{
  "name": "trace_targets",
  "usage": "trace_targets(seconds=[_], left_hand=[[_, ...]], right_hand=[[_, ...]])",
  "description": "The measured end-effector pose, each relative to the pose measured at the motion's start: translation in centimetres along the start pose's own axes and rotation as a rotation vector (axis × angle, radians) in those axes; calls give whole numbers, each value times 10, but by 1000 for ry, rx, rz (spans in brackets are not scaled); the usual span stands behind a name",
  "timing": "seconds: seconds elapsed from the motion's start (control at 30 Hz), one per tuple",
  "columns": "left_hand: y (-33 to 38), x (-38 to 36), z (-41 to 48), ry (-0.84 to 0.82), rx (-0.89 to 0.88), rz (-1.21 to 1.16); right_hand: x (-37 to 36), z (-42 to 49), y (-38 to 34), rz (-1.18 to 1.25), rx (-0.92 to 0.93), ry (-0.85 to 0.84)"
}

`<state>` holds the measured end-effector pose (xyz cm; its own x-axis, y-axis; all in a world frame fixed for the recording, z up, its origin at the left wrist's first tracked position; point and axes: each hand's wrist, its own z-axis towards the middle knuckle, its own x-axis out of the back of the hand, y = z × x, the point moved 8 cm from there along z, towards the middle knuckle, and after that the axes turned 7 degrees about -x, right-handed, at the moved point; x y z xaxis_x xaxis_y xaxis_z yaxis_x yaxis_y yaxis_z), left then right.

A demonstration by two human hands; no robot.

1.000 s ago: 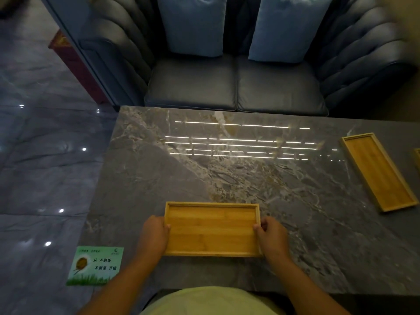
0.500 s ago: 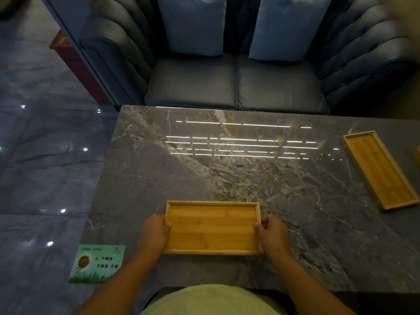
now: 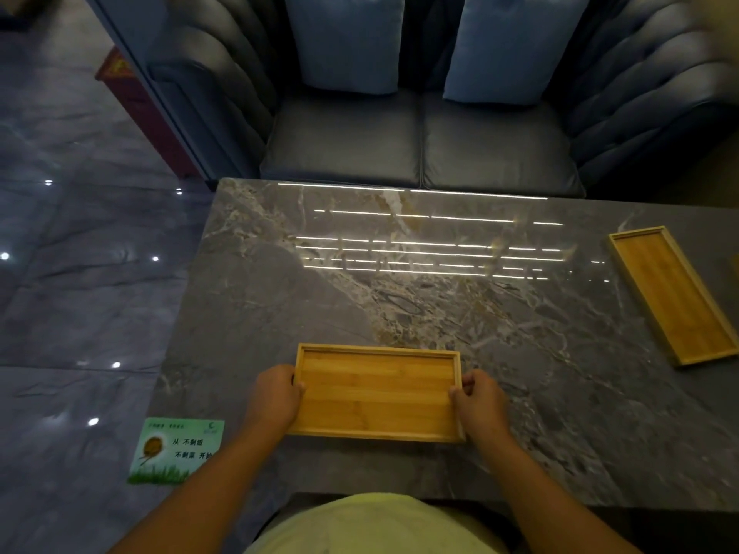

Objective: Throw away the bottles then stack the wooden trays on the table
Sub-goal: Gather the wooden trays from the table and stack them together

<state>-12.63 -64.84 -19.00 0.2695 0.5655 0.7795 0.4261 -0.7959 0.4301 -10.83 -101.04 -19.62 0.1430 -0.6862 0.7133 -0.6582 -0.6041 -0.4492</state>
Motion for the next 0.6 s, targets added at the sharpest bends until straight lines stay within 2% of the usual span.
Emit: trace_targets(seconds=[0.27, 0.53, 0.6], left_hand=[[-3, -2, -2, -2, 14, -10], [2, 0, -6, -33, 34, -34], [7, 6, -3, -17, 16, -45]], right_hand=[[-5, 3, 4, -49, 14, 3], [-9, 10, 0, -174, -24, -188], [-3, 12, -5, -167, 6, -181]])
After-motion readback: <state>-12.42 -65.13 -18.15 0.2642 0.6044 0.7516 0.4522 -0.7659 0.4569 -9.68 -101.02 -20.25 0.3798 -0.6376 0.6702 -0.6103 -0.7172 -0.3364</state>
